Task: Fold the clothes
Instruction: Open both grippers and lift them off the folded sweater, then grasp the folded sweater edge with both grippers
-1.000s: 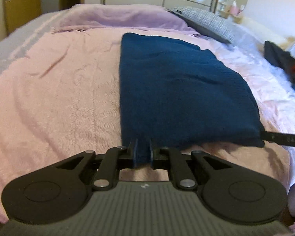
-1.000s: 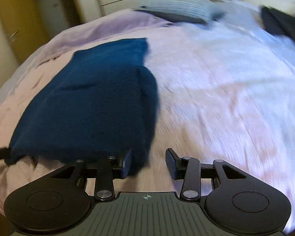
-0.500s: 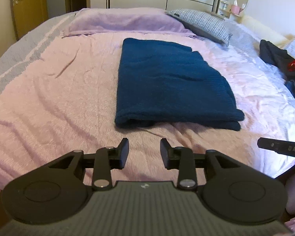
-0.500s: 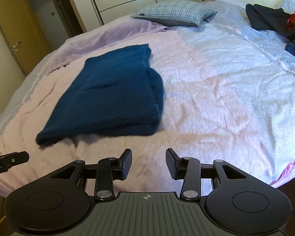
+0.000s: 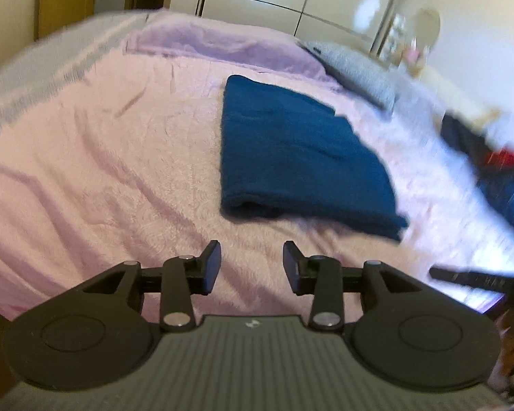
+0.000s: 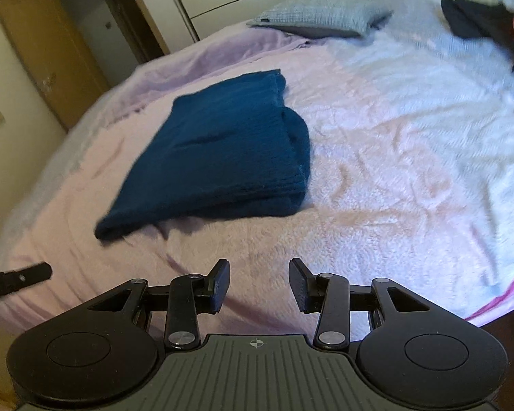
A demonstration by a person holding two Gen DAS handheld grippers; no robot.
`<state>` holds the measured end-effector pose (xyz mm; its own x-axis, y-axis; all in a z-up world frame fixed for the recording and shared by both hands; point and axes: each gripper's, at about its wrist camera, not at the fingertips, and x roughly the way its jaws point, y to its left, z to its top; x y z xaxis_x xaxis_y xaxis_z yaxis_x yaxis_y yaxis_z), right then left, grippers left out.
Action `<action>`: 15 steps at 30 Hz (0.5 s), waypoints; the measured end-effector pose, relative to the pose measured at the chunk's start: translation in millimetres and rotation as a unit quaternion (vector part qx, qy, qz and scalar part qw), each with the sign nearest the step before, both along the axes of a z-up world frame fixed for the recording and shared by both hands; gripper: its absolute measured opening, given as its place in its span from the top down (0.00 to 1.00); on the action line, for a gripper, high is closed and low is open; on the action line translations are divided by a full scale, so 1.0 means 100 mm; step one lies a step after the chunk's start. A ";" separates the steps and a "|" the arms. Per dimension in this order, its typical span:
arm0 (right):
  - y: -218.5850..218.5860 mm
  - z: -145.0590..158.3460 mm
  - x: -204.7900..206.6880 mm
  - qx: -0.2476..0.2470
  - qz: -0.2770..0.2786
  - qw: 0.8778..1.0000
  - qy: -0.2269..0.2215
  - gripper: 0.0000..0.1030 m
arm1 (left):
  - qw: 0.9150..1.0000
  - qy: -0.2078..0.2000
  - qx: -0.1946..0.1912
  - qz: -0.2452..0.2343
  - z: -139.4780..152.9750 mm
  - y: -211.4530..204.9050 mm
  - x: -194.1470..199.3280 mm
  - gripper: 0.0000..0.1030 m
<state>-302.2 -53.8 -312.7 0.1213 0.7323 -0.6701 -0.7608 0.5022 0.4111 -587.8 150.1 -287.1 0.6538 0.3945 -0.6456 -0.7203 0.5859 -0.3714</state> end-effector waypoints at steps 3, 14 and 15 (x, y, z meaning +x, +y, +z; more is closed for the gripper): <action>-0.01 -0.14 0.37 0.047 -0.013 0.996 0.070 0.46 | 0.996 -0.065 -0.052 0.024 -0.12 0.45 -0.06 0.59; 0.55 -0.86 1.43 0.115 -0.032 0.953 0.280 0.34 | 0.974 -0.102 -0.202 -0.017 -0.87 1.64 0.54 0.54; 0.61 -0.88 1.46 0.116 -0.020 0.951 0.285 0.34 | 0.971 -0.110 -0.210 -0.027 -0.92 1.69 0.59 0.54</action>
<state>-155.9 7.6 -400.8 -0.1824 0.8709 -0.4564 -0.3634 0.3716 0.8543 -529.3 319.5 -379.1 0.8065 0.0872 -0.5848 -0.5689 0.3836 -0.7274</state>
